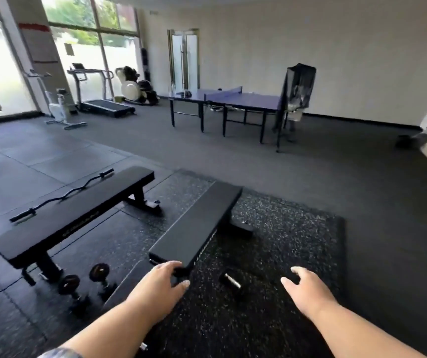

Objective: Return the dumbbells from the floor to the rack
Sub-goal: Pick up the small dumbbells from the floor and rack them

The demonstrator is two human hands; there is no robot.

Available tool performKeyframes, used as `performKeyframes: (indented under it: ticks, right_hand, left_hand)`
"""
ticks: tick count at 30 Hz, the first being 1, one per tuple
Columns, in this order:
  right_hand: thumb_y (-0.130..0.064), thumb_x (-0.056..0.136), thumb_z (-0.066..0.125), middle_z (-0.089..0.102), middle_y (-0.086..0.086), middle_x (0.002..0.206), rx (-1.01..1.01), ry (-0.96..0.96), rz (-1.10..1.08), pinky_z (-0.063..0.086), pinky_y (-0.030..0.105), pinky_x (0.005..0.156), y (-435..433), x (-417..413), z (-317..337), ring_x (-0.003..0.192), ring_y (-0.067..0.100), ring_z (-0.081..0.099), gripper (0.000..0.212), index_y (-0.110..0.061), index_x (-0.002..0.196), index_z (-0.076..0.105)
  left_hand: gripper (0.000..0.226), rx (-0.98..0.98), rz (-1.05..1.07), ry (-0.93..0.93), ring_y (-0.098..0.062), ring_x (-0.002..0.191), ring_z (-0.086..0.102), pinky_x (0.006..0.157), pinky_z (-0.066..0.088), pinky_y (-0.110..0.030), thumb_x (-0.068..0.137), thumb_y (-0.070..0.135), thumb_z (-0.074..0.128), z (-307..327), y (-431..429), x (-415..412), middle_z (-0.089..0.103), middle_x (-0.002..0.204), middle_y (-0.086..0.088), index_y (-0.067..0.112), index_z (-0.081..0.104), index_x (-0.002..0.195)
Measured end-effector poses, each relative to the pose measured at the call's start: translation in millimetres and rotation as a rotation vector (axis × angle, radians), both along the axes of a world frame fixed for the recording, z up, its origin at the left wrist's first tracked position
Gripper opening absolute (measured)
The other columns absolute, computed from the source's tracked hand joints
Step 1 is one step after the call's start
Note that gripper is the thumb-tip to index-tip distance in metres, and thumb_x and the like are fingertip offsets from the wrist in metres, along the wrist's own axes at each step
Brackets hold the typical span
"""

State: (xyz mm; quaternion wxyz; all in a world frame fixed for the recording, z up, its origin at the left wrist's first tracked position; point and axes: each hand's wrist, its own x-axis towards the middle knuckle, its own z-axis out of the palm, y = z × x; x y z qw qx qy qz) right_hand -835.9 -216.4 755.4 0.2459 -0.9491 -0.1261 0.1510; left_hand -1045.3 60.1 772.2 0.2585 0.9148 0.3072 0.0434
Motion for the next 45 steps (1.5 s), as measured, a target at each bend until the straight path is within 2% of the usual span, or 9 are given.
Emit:
performKeyframes:
  ticks: [3, 11, 16, 20, 24, 33, 36, 40, 45]
  right_hand:
    - [-0.048, 0.091, 0.062, 0.062, 0.005, 0.133, -0.021, 0.033, -0.042, 0.048, 0.034, 0.095, -35.5, 28.9, -17.2, 0.116, 0.025, 0.061, 0.056, -0.023, 0.141, 0.054]
    - [-0.051, 0.091, 0.059, 0.052, 0.002, 0.144, -0.138, 0.116, 0.037, 0.050, 0.037, 0.090, -74.2, 136.2, -73.8, 0.116, 0.024, 0.058, 0.060, -0.026, 0.145, 0.048]
    - [-0.050, 0.092, 0.060, 0.056, 0.008, 0.139, -0.161, 0.167, 0.086, 0.050, 0.041, 0.094, -43.5, 195.9, -88.2, 0.117, 0.029, 0.058, 0.063, -0.022, 0.147, 0.046]
    - [-0.051, 0.091, 0.060, 0.050, 0.008, 0.148, -0.208, 0.231, 0.210, 0.048, 0.041, 0.100, 3.1, 214.6, -111.1, 0.124, 0.029, 0.056, 0.067, -0.023, 0.149, 0.043]
    - [-0.048, 0.092, 0.060, 0.043, 0.006, 0.154, -0.238, 0.268, 0.349, 0.042, 0.039, 0.106, 59.6, 233.8, -140.5, 0.132, 0.027, 0.051, 0.069, -0.021, 0.152, 0.039]
    - [-0.043, 0.096, 0.058, 0.034, 0.001, 0.161, -0.353, 0.357, 0.406, 0.031, 0.037, 0.117, 177.1, 331.6, -224.3, 0.146, 0.020, 0.035, 0.066, -0.022, 0.154, 0.034]
    - [-0.041, 0.097, 0.056, 0.036, 0.004, 0.159, -0.354, 0.430, 0.383, 0.036, 0.038, 0.114, 212.3, 365.6, -268.1, 0.140, 0.024, 0.042, 0.065, -0.021, 0.155, 0.034]
    - [-0.039, 0.098, 0.055, 0.045, 0.005, 0.152, -0.337, 0.494, 0.362, 0.043, 0.037, 0.105, 247.7, 400.6, -352.5, 0.128, 0.026, 0.053, 0.059, -0.022, 0.152, 0.039]
    - [-0.035, 0.099, 0.051, 0.047, 0.001, 0.149, -0.334, 0.512, 0.401, 0.047, 0.034, 0.092, 282.0, 438.0, -499.6, 0.112, 0.026, 0.062, 0.052, -0.024, 0.150, 0.043]
  left_hand:
    - [0.064, 0.001, -0.064, 0.044, -0.014, 0.121, 0.053, 0.101, 0.040, -0.027, 0.079, 0.059, 0.061, -16.4, -29.8, 54.5, 0.055, 0.135, 0.004, 0.030, 0.048, 0.135]
    - [0.067, -0.071, -0.057, 0.244, -0.016, 0.117, 0.055, 0.086, 0.047, -0.031, 0.082, 0.061, 0.055, -87.9, -82.8, 178.3, 0.047, 0.143, 0.004, 0.036, 0.036, 0.142]
    - [0.066, -0.122, -0.003, 0.292, -0.016, 0.110, 0.058, 0.073, 0.046, -0.028, 0.083, 0.059, 0.055, -114.2, -80.3, 224.8, 0.048, 0.142, 0.003, 0.036, 0.035, 0.142]
    - [0.067, -0.168, 0.037, 0.331, -0.010, 0.093, 0.057, 0.069, 0.044, -0.026, 0.083, 0.059, 0.056, -138.5, -58.0, 241.4, 0.055, 0.134, 0.003, 0.034, 0.036, 0.142]
    - [0.067, -0.215, 0.058, 0.361, -0.013, 0.091, 0.059, 0.065, 0.041, -0.025, 0.083, 0.058, 0.057, -170.6, -17.4, 273.9, 0.058, 0.129, 0.002, 0.030, 0.038, 0.141]
    - [0.067, -0.387, -0.014, 0.447, -0.020, 0.112, 0.058, 0.078, 0.042, -0.027, 0.084, 0.058, 0.054, -286.5, 105.3, 428.2, 0.054, 0.136, 0.000, 0.030, 0.038, 0.142]
    - [0.066, -0.439, 0.005, 0.483, -0.020, 0.114, 0.057, 0.081, 0.042, -0.028, 0.084, 0.057, 0.053, -337.3, 133.1, 470.5, 0.054, 0.137, 0.000, 0.029, 0.038, 0.142]
    - [0.063, -0.494, 0.034, 0.570, -0.022, 0.110, 0.059, 0.082, 0.045, -0.030, 0.088, 0.054, 0.051, -432.7, 152.8, 509.1, 0.056, 0.134, -0.003, 0.025, 0.037, 0.143]
    - [0.062, -0.582, 0.130, 0.663, -0.025, 0.123, 0.052, 0.099, 0.041, -0.034, 0.092, 0.049, 0.048, -586.0, 161.2, 546.6, 0.052, 0.141, -0.003, 0.020, 0.036, 0.145]
